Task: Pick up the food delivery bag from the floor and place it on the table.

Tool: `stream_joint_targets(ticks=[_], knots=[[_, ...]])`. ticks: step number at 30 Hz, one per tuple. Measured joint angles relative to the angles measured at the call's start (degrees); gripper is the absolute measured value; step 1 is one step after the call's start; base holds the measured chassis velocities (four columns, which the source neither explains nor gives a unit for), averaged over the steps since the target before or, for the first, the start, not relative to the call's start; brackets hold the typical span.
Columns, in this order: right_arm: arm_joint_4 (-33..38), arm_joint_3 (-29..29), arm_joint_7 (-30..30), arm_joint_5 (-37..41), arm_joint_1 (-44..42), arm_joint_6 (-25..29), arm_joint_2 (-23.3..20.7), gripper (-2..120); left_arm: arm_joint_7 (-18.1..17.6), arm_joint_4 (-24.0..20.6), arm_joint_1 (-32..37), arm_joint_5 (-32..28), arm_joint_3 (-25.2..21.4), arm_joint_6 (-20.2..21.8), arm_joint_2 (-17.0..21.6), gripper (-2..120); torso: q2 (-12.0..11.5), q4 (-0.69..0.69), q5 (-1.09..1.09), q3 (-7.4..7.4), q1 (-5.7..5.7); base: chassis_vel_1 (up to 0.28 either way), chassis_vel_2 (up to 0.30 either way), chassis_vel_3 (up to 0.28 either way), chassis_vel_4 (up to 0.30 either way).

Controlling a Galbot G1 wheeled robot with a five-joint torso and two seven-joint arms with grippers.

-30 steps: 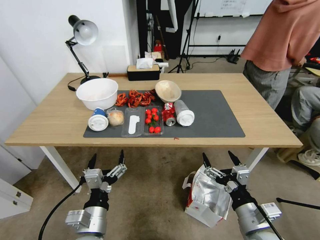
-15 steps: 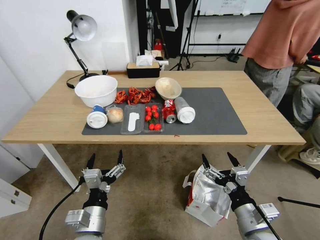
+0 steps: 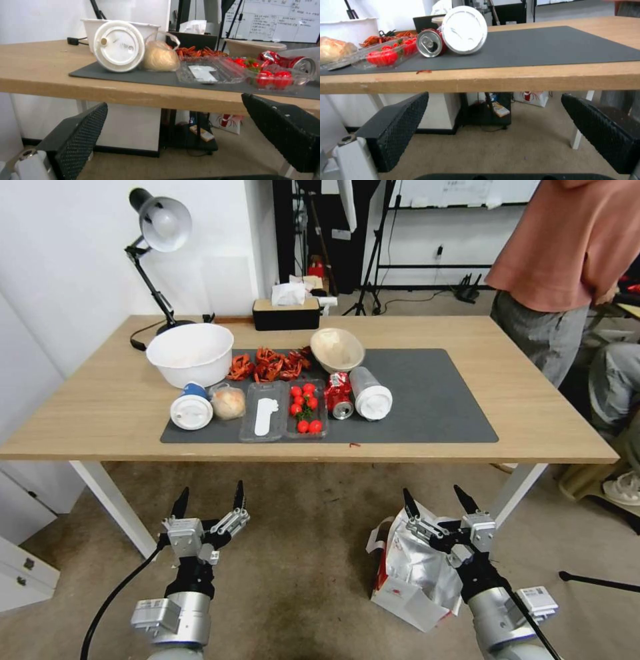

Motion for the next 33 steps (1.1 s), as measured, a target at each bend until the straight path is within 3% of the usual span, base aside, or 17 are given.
stream_joint_targets(ticks=[33], knots=[[-0.9,0.2,-0.9,0.8,0.6,0.1,0.0,100,0.3,1.6,-0.6,0.0,0.0,-0.3,0.6,100,-8.8,0.00,0.00,-5.05,-3.70,0.000,0.000,0.000,0.000]])
